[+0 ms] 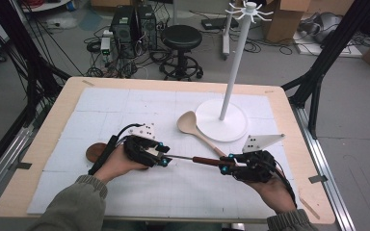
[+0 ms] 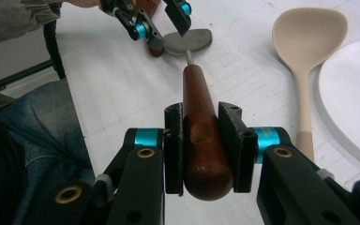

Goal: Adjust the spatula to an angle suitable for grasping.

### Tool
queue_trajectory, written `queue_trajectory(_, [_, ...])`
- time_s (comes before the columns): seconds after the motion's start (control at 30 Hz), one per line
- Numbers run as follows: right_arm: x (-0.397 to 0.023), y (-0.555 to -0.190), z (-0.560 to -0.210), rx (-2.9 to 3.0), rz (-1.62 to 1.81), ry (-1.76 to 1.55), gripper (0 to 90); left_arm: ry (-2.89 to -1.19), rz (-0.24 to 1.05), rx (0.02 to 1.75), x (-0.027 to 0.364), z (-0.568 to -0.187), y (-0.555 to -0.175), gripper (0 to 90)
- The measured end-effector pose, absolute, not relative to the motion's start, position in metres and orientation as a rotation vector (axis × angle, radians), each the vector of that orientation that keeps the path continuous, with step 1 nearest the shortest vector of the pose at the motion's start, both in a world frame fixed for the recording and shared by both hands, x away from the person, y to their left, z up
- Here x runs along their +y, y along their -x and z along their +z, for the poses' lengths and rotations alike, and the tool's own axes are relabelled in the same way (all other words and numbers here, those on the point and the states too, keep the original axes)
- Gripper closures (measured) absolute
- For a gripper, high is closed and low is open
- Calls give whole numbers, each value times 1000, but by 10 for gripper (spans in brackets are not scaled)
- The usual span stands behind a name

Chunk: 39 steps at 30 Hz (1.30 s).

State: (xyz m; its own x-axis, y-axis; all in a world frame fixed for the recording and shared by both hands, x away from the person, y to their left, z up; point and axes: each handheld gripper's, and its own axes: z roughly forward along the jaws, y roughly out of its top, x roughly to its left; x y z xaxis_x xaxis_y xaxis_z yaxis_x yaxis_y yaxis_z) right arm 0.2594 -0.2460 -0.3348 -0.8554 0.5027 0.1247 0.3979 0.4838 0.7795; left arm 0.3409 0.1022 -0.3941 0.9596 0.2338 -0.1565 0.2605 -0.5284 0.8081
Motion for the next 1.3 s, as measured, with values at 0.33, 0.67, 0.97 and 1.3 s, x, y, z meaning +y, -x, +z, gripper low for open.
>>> queue_trajectory(0.33, [-253, -259, -332, 2621, 1296, -754, 723, -2136, -53, 320, 102, -392, -339, 535])
queue_trajectory(0.67, [-272, -254, -332, 2652, 1309, -730, 723, -2135, -62, 321, 103, -391, -338, 531])
queue_trajectory(0.97, [-285, -247, -328, 2686, 1306, -692, 723, -2135, -66, 318, 104, -390, -337, 528])
queue_trajectory(1.3, [-293, -238, -321, 2754, 1328, -612, 723, -2139, -62, 309, 104, -388, -336, 527])
